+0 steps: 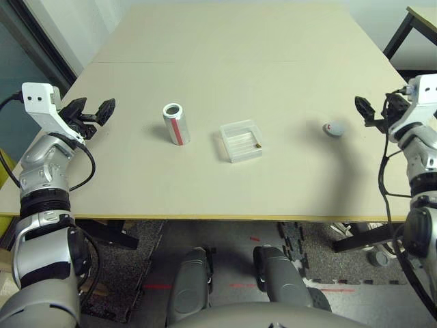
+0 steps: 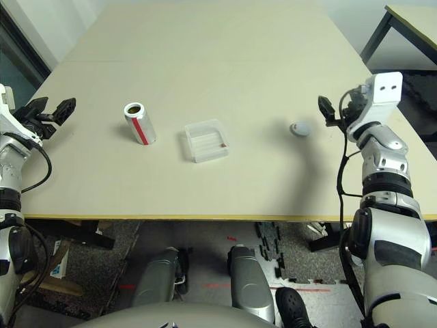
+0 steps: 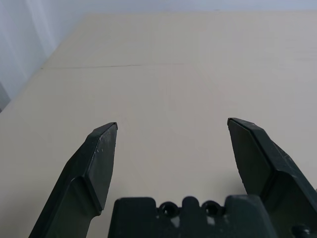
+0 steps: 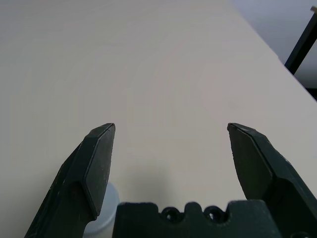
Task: Pour the medicine from the bottle into the box.
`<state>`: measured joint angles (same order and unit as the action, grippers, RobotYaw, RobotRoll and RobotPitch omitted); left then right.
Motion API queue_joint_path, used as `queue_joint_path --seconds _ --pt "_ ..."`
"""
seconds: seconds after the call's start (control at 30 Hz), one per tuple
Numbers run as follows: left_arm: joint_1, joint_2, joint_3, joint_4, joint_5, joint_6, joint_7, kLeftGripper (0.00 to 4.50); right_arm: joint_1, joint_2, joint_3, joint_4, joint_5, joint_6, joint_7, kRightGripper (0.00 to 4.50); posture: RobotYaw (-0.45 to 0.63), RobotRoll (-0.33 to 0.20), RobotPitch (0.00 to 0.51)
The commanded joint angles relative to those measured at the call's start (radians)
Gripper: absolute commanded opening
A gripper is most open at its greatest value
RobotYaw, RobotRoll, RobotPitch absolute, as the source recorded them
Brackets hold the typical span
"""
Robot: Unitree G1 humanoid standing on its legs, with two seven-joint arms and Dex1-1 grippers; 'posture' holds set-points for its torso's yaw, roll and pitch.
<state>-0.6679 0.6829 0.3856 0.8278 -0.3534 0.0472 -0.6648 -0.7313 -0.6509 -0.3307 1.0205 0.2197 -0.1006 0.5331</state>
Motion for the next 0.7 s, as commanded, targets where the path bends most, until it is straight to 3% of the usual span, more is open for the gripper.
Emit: queue_joint_path --seconds 0.03,0.7 --pt "-0.025 0.013 -0.004 0.044 0.014 -0.016 -0.006 4.46 0.016 -0.005 -0.017 -0.008 0.013 -0.01 -0.004 4.5 -0.17 0.0 0.149" --pt "-0.06 0.04 0.002 0.108 0.016 -0.045 -0.007 4.46 0.029 0.012 -0.01 -0.012 0.019 -0.007 0.005 4.5 -0.15 0.0 0.159"
